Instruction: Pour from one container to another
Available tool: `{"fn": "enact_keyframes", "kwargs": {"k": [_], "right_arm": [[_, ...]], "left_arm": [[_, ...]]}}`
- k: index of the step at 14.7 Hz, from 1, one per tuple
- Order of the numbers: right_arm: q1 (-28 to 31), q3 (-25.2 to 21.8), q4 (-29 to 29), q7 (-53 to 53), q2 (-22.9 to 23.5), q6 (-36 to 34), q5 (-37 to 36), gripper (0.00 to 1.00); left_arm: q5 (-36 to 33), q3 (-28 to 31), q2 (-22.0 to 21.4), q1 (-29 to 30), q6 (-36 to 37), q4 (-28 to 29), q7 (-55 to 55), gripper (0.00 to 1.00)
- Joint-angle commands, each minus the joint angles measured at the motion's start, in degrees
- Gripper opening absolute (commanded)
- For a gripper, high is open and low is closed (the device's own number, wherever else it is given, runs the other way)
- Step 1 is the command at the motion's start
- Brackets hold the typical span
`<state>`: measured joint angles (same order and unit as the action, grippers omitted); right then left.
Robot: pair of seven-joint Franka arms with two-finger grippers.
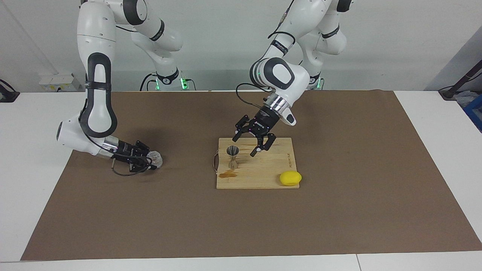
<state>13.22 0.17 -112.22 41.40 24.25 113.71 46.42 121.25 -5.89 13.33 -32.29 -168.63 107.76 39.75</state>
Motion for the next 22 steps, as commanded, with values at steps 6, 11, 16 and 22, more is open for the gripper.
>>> {"fn": "enact_keyframes", "kwargs": {"k": [6,11,16,22], "right_arm": [[-0.7,0.9,1.5,6.7,-2.1,0.1,1.6,0.31],[-8.6,0.7,6.3,23.7,-4.8,0.6,-3.1,0.30],[-17.3,1.1,15.0,42.0,-4.3,1.2,-8.5,0.19],[-25.1,1.1,18.7,50.1,-3.2,3.1,-16.4,0.18]], "left_arm": [[-25.7,0.2,-3.6,11.7,20.2,3.9,-0.6,1.00],[-46.8,0.4,-3.5,17.3,32.1,2.4,-0.8,1.00],[-72.1,0.4,-2.8,20.1,39.7,-2.0,-1.1,1.00],[-93.0,0.5,-3.4,23.9,44.1,-5.0,-23.3,1.00]]}}
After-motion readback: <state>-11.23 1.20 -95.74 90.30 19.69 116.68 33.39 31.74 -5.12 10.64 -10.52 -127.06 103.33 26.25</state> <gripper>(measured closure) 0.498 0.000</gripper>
